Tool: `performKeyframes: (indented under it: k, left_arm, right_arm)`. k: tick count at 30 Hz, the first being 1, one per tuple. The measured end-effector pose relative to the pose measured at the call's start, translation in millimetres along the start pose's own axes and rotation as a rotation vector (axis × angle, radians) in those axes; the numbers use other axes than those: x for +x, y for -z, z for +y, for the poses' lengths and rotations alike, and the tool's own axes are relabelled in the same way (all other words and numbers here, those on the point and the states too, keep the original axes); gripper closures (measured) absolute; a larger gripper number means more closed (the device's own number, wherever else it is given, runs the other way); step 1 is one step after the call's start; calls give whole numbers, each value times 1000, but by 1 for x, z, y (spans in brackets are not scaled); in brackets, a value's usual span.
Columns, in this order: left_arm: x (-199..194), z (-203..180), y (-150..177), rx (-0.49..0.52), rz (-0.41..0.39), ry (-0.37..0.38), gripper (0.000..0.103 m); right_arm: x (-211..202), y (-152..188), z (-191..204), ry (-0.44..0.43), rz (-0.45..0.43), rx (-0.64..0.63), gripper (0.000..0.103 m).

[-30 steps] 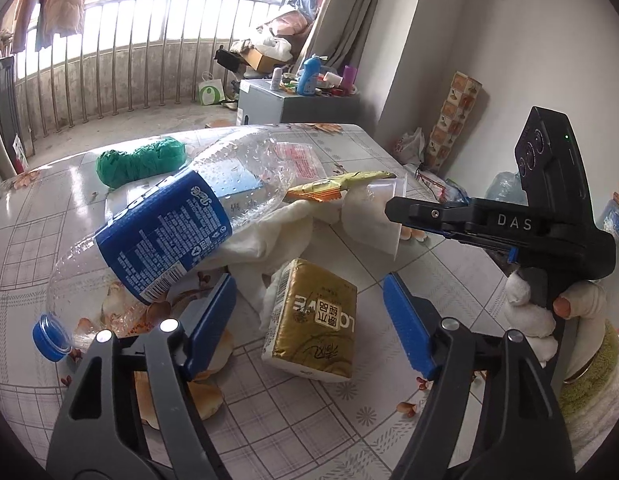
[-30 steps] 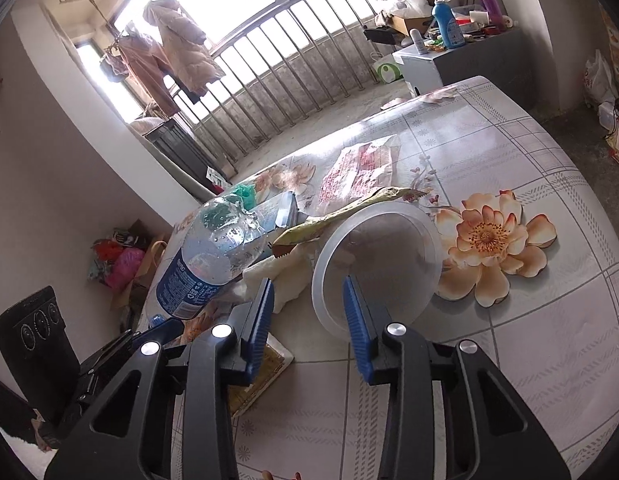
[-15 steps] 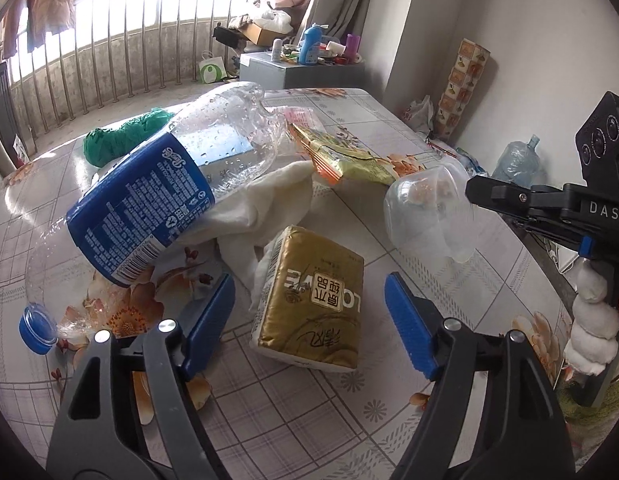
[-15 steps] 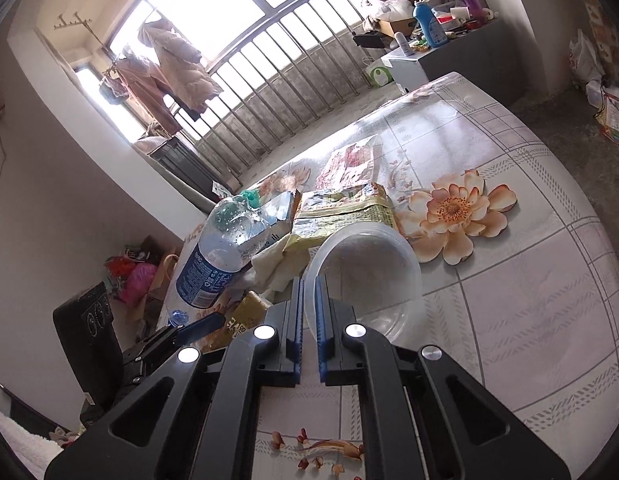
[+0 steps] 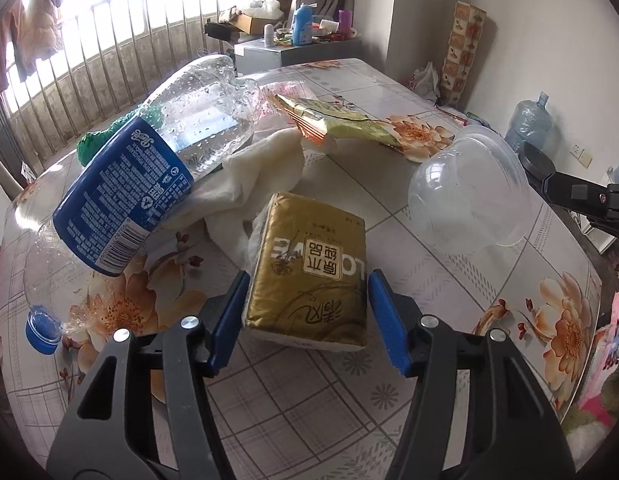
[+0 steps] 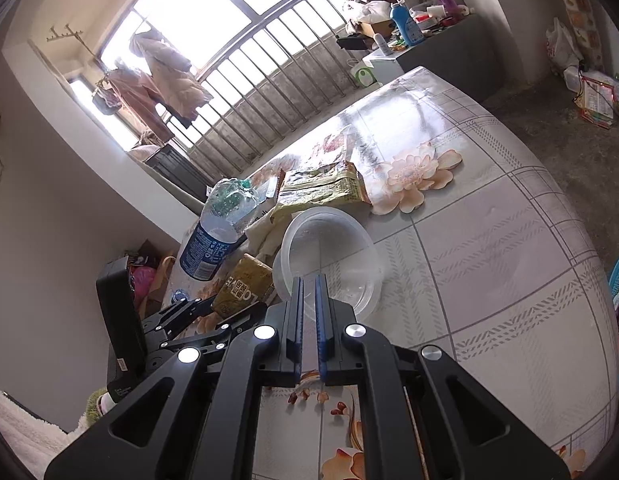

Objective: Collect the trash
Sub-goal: 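Grasp the clear plastic bowl rim with the right gripper while the left gripper grasps the gold tissue pack, then lift the gold tissue pack and clear bowl and carry both toward the wastebasket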

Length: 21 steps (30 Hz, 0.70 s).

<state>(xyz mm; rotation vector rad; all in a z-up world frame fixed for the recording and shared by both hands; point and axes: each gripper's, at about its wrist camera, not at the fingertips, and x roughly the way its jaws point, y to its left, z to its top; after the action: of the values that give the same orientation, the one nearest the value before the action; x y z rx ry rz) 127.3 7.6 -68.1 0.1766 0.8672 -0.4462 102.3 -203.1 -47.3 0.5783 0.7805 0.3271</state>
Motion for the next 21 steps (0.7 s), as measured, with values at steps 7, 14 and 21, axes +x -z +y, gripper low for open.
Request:
performKeyframes:
  k: [7,14,21]
  left_arm:
    - [-12,-8,12,-5,29,67,52]
    - [-24,-8,25,-54,66,105,52]
    - [-27,1,29,-82,70,98,52]
  right_arm:
    - [-18,6,0,-7,-24,-1,97]
    - [-15,1,1,-19,-13,-15,94]
    - [9,-14,9,-11,-8,-87,66]
